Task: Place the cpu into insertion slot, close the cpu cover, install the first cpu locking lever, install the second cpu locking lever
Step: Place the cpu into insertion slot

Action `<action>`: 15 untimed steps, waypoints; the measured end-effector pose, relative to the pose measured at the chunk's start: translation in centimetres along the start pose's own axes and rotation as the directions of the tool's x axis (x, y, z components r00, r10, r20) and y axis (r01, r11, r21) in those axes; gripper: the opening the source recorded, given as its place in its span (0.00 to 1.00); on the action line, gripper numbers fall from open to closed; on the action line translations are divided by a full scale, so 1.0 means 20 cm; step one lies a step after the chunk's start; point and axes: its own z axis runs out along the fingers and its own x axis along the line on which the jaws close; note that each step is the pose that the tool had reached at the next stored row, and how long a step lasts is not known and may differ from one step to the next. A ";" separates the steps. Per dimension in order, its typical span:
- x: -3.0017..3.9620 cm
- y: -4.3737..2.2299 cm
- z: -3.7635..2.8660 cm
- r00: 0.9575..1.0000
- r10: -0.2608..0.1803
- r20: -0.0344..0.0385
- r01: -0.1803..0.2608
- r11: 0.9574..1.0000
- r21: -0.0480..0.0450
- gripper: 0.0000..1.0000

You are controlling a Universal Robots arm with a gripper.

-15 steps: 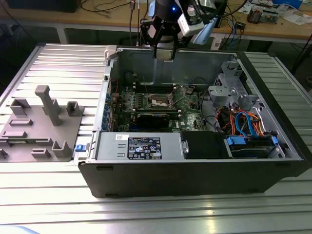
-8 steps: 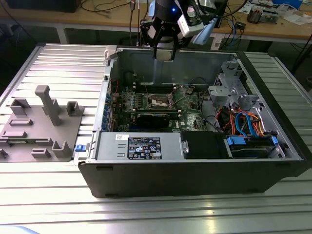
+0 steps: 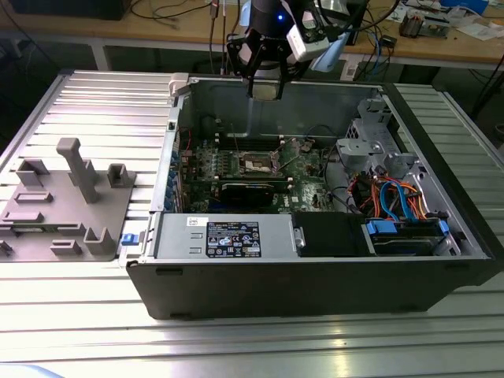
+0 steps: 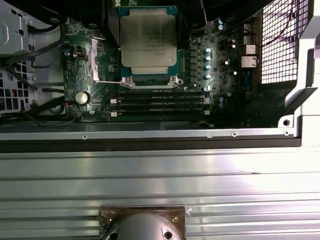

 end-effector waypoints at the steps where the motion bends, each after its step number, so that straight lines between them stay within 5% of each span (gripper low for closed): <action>1: 0.000 0.000 0.001 1.000 0.000 0.000 0.000 1.000 0.000 0.54; 15: 0.000 -0.003 0.011 1.000 0.000 0.000 0.000 1.000 0.000 0.54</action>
